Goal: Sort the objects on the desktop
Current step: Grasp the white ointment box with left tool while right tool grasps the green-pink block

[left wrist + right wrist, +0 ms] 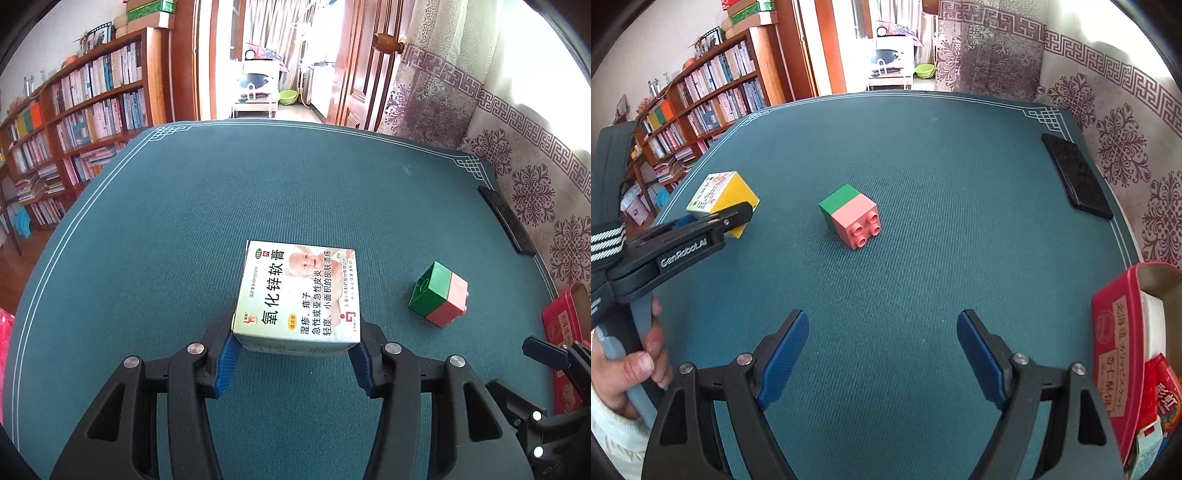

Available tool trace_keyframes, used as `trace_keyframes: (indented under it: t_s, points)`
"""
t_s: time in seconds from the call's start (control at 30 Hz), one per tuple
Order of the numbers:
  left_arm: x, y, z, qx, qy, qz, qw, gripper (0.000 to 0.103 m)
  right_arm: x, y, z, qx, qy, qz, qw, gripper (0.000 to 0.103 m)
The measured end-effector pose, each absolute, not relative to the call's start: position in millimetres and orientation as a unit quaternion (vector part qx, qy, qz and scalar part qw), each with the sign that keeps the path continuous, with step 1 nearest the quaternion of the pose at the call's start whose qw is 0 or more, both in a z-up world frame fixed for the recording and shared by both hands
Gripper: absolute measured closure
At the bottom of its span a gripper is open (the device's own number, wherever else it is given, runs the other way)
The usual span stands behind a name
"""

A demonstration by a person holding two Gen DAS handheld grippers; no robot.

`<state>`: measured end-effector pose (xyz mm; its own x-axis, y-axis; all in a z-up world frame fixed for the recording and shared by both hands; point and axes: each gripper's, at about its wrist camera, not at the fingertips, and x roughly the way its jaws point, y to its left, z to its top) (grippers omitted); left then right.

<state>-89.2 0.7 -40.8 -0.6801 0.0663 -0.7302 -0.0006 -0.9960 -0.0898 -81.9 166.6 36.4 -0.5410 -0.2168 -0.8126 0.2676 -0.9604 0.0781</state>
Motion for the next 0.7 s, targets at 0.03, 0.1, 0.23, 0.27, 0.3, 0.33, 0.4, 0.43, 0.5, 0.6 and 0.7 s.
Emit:
trace_keyframes:
  t_s: [0.03,0.1,0.23,0.27,0.3,0.33,0.4,0.43,0.5,0.6,0.7]
  points:
    - [-89,0,-42,-0.401,-0.041,0.915,0.016,0.049,-86,165,35,0.454,0.026,-0.879,0.139,0.018]
    - [-89,-2,-43,-0.403,-0.042,0.914,0.012,0.049,-94,160,34,0.445,0.028,-0.884,0.138,0.017]
    - [-90,-4,-44,-0.404,-0.046,0.914,0.008,0.048,-111,151,30,0.430,0.042,-0.892,0.133,0.018]
    - [-90,-5,-44,-0.404,-0.047,0.914,0.007,0.048,-115,149,29,0.430,0.040,-0.892,0.133,0.018]
    - [-90,-5,-44,-0.404,-0.048,0.913,0.006,0.048,-119,148,28,0.430,0.037,-0.892,0.134,0.018]
    - [-90,-6,-45,-0.405,-0.050,0.913,0.005,0.048,-122,146,27,0.430,0.035,-0.892,0.135,0.018]
    - [-91,-7,-46,-0.407,-0.052,0.912,0.005,0.048,-127,140,26,0.429,0.036,-0.892,0.139,0.019]
    - [-91,-7,-46,-0.408,-0.051,0.912,0.005,0.048,-130,137,25,0.429,0.037,-0.891,0.141,0.021]
    - [-91,-6,-47,-0.408,-0.051,0.912,0.005,0.048,-134,131,23,0.428,0.041,-0.891,0.146,0.022]
    - [-91,-6,-47,-0.408,-0.052,0.911,0.005,0.048,-140,123,21,0.424,0.055,-0.892,0.146,0.024]
    - [-91,-7,-47,-0.409,-0.054,0.911,0.004,0.048,-143,116,20,0.418,0.073,-0.893,0.147,0.031]
